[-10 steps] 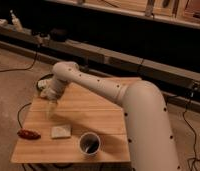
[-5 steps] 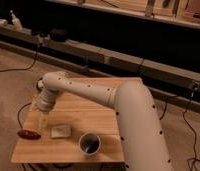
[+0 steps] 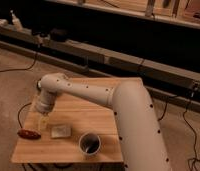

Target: Place the pepper on the white sponge

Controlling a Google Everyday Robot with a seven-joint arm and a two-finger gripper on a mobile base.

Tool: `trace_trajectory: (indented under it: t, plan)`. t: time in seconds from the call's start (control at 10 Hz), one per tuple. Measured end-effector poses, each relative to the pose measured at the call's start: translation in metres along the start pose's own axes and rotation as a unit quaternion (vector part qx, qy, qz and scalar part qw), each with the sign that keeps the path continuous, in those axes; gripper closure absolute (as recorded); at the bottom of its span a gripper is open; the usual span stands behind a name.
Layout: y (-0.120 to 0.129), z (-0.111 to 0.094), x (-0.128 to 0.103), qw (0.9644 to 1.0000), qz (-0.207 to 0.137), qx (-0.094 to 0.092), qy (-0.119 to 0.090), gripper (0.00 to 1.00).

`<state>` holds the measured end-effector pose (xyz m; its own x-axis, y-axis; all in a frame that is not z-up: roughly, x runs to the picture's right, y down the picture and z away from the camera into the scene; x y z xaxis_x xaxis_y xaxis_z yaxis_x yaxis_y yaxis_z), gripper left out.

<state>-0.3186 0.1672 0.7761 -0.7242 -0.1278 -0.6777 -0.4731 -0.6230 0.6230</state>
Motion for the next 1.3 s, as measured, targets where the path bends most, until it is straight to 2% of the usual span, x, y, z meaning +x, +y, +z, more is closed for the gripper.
trace_trajectory:
  t: [0.3, 0.7, 1.0, 1.3]
  plan:
    - [-0.020, 0.029, 0.021, 0.9993, 0.009, 0.035, 0.001, 0.20]
    - [-0.033, 0.055, 0.027, 0.9973, 0.045, 0.057, -0.006, 0.20]
    - [-0.038, 0.062, 0.016, 0.9954, 0.075, 0.058, -0.016, 0.20]
    - [-0.040, 0.068, 0.007, 0.9958, 0.075, 0.050, -0.014, 0.20]
